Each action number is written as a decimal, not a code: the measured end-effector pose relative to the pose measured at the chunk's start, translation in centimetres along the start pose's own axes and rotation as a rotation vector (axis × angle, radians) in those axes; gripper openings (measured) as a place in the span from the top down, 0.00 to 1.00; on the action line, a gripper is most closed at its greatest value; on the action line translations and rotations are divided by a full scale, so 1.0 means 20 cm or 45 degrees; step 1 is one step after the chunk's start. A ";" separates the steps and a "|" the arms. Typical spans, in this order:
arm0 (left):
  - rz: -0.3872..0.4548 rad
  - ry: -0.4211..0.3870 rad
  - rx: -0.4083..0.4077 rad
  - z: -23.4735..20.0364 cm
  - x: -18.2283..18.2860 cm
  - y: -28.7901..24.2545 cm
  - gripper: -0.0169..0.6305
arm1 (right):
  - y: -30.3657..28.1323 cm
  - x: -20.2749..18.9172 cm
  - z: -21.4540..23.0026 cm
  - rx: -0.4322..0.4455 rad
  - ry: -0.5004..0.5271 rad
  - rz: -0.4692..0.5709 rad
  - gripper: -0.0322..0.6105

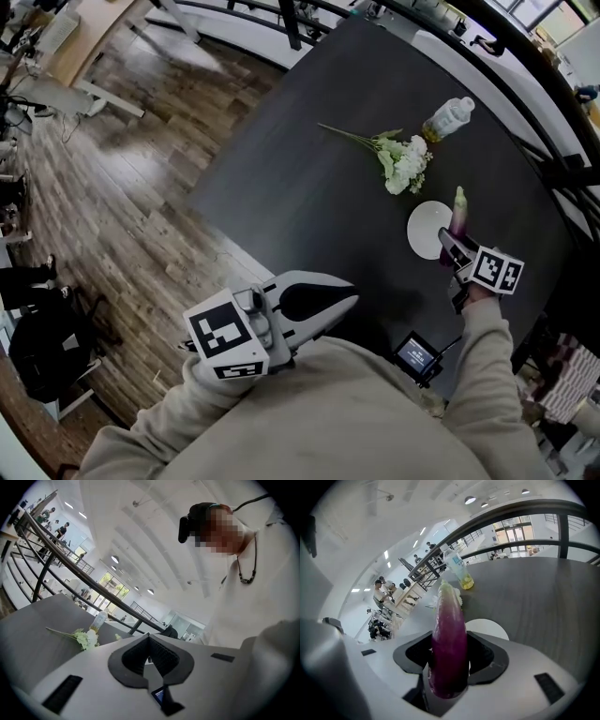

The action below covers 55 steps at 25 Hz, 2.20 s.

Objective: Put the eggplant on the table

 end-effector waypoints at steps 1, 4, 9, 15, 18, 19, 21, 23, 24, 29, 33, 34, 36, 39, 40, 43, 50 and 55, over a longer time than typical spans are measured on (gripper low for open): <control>0.003 0.002 0.005 -0.01 0.00 0.01 0.97 | -0.02 -0.01 0.02 -0.013 -0.004 -0.012 0.60; 0.015 0.011 0.022 -0.02 0.00 0.02 0.97 | -0.06 -0.03 0.08 -0.040 -0.019 -0.038 0.60; 0.023 0.031 0.054 -0.05 -0.02 0.04 0.97 | -0.11 -0.07 0.17 -0.075 -0.043 -0.088 0.60; 0.030 0.048 0.073 -0.07 -0.04 0.07 0.97 | -0.19 -0.09 0.24 -0.178 0.027 -0.166 0.60; 0.035 0.052 0.080 -0.08 -0.04 0.08 0.97 | -0.23 -0.11 0.27 -0.265 0.121 -0.247 0.60; 0.037 0.053 0.081 -0.08 -0.04 0.09 0.97 | -0.24 -0.12 0.27 -0.279 0.139 -0.265 0.60; 0.039 0.056 0.081 -0.08 -0.04 0.10 0.97 | -0.25 -0.13 0.28 -0.292 0.150 -0.284 0.60; 0.036 0.060 0.082 -0.08 -0.05 0.10 0.97 | -0.26 -0.14 0.28 -0.304 0.148 -0.293 0.60; 0.035 0.062 0.083 -0.08 -0.05 0.11 0.97 | -0.26 -0.15 0.29 -0.308 0.149 -0.298 0.60; 0.040 0.072 0.091 -0.09 -0.07 0.11 0.97 | -0.28 -0.17 0.31 -0.322 0.162 -0.331 0.60; 0.043 0.077 0.094 -0.09 -0.08 0.13 0.97 | -0.29 -0.17 0.31 -0.322 0.153 -0.338 0.60; 0.045 0.078 0.096 -0.09 -0.08 0.13 0.97 | -0.29 -0.18 0.31 -0.322 0.154 -0.339 0.60; 0.047 0.080 0.098 -0.09 -0.08 0.13 0.97 | -0.30 -0.18 0.31 -0.325 0.158 -0.345 0.60; 0.048 0.083 0.096 -0.08 -0.08 0.14 0.97 | -0.30 -0.19 0.30 -0.333 0.182 -0.373 0.60; 0.049 0.083 0.095 -0.08 -0.08 0.15 0.97 | -0.30 -0.20 0.29 -0.340 0.201 -0.389 0.60; 0.049 0.083 0.094 -0.07 -0.08 0.15 0.97 | -0.29 -0.21 0.29 -0.351 0.226 -0.413 0.60; 0.039 0.086 0.091 -0.09 -0.10 0.12 0.97 | -0.31 -0.22 0.32 -0.336 0.210 -0.401 0.58; 0.031 0.079 0.086 -0.09 -0.10 0.11 0.97 | -0.30 -0.20 0.31 -0.324 0.189 -0.354 0.56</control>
Point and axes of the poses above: the fingertips, and each gripper's own axes: y backward along the fingers, z to its right, x out of its top, the point moved 5 cm from there along y, backward along the fingers, and after that the axes turned 11 degrees about x, right-handed, at the moved point
